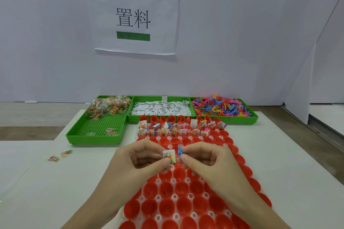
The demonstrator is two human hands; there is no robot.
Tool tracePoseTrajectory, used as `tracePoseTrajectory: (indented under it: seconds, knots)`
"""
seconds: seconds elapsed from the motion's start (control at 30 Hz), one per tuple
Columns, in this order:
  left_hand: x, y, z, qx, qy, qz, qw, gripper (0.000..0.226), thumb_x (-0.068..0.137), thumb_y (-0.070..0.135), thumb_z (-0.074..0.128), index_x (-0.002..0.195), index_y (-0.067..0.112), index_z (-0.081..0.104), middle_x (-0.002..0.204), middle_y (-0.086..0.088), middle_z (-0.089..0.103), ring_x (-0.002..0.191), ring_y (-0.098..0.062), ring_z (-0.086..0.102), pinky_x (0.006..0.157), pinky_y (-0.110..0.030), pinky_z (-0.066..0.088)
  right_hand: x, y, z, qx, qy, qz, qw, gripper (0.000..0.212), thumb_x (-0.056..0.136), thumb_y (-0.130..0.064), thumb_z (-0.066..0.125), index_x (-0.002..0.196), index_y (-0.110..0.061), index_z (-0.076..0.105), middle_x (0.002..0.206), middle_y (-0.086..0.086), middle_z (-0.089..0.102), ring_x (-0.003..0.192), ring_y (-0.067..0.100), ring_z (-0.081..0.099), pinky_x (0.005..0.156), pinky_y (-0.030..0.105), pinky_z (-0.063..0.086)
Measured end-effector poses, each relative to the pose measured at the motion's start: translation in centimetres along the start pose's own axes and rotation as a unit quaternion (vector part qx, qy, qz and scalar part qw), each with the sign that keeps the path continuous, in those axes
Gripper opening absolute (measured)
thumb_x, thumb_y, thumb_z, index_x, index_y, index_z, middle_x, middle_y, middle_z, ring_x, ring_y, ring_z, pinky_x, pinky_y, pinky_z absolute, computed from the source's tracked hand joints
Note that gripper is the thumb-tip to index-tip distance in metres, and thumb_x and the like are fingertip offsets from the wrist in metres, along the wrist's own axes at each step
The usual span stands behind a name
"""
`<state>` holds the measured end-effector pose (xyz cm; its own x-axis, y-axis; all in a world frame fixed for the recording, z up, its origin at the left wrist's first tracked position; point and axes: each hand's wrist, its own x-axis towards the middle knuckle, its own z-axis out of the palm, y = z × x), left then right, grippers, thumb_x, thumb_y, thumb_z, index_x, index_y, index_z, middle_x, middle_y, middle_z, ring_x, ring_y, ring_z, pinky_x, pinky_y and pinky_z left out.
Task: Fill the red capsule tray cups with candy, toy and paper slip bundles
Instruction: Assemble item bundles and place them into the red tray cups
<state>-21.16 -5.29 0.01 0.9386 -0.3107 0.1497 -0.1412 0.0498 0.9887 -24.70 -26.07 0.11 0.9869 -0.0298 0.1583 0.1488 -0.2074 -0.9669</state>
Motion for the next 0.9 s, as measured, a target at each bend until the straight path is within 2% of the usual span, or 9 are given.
tracePoseTrajectory:
  seconds: [0.13, 0.23, 0.47, 0.57, 0.67, 0.73, 0.83, 0.9]
  knots:
    - [-0.1, -0.3, 0.0, 0.04, -0.021, -0.013, 0.999, 0.02, 0.075, 0.022, 0.087, 0.092, 0.015, 0.079, 0.085, -0.013, 0.079, 0.084, -0.025, 0.078, 0.075, -0.022, 0.059, -0.3, 0.0, 0.2, -0.001, -0.019, -0.004, 1.0, 0.012, 0.084, -0.022, 0.083, 0.095, -0.026, 0.081, 0.088, -0.003, 0.08, 0.085, 0.013, 0.077, 0.081, 0.02, 0.059]
    - [-0.1, -0.5, 0.2, 0.031, -0.024, -0.015, 0.999, 0.018, 0.074, 0.019, 0.087, 0.09, 0.013, 0.08, 0.089, -0.013, 0.079, 0.085, -0.028, 0.078, 0.076, -0.025, 0.06, -0.5, 0.0, 0.0, 0.0, -0.034, -0.013, 0.999, 0.012, 0.087, -0.024, 0.081, 0.098, -0.029, 0.082, 0.09, -0.004, 0.08, 0.087, 0.013, 0.077, 0.081, 0.022, 0.06]
    - [-0.4, -0.5, 1.2, 0.028, -0.019, 0.004, 0.999, 0.022, 0.068, 0.014, 0.087, 0.088, 0.016, 0.08, 0.082, -0.017, 0.078, 0.076, -0.031, 0.078, 0.068, -0.026, 0.062, -1.0, 0.5, -0.5, -0.006, -0.032, -0.009, 0.999, 0.015, 0.087, -0.025, 0.08, 0.094, -0.038, 0.082, 0.092, -0.008, 0.079, 0.089, 0.011, 0.075, 0.079, 0.022, 0.059]
    - [-0.5, -0.5, 1.4, 0.025, 0.002, 0.021, 0.999, 0.022, 0.066, 0.012, 0.088, 0.085, 0.016, 0.078, 0.08, -0.017, 0.077, 0.074, -0.033, 0.078, 0.067, -0.028, 0.063, -1.2, 0.4, -0.7, -0.017, -0.044, -0.008, 0.999, 0.017, 0.09, -0.022, 0.077, 0.098, -0.036, 0.082, 0.095, -0.01, 0.079, 0.091, 0.009, 0.074, 0.084, 0.023, 0.059]
    - [-0.6, -0.7, 1.5, 0.031, 0.01, 0.028, 0.999, 0.019, 0.065, 0.013, 0.089, 0.08, 0.013, 0.078, 0.077, -0.017, 0.076, 0.07, -0.032, 0.077, 0.065, -0.027, 0.062, -1.3, 0.1, -1.0, -0.036, -0.053, -0.027, 0.998, 0.024, 0.095, -0.014, 0.07, 0.102, -0.034, 0.082, 0.095, -0.009, 0.078, 0.082, 0.009, 0.074, 0.081, 0.022, 0.058]
    - [-0.5, -0.8, 1.6, 0.042, 0.019, 0.032, 0.998, 0.02, 0.064, 0.016, 0.09, 0.08, 0.013, 0.078, 0.076, -0.015, 0.076, 0.071, -0.029, 0.077, 0.067, -0.026, 0.061, -1.4, -0.1, -1.3, -0.033, -0.067, -0.031, 0.997, 0.027, 0.096, -0.013, 0.068, 0.104, -0.035, 0.081, 0.098, -0.008, 0.077, 0.084, 0.011, 0.074, 0.083, 0.024, 0.059]
    - [-0.1, -0.5, 2.0, 0.048, 0.024, 0.045, 0.998, 0.019, 0.064, 0.018, 0.09, 0.079, 0.014, 0.079, 0.079, -0.014, 0.077, 0.076, -0.025, 0.076, 0.073, -0.027, 0.062, -1.4, -0.2, -1.7, -0.038, -0.065, -0.046, 0.996, 0.025, 0.091, -0.014, 0.075, 0.103, -0.036, 0.081, 0.1, -0.009, 0.078, 0.095, 0.01, 0.074, 0.086, 0.024, 0.059]
    - [0.3, 0.0, 2.7, 0.041, 0.013, 0.055, 0.998, 0.019, 0.065, 0.018, 0.09, 0.08, 0.015, 0.079, 0.081, -0.012, 0.078, 0.077, -0.024, 0.077, 0.072, -0.026, 0.061, -1.2, -0.4, -2.2, -0.032, -0.052, -0.048, 0.997, 0.022, 0.088, -0.014, 0.078, 0.099, -0.033, 0.082, 0.096, -0.009, 0.079, 0.093, 0.009, 0.075, 0.085, 0.023, 0.059]
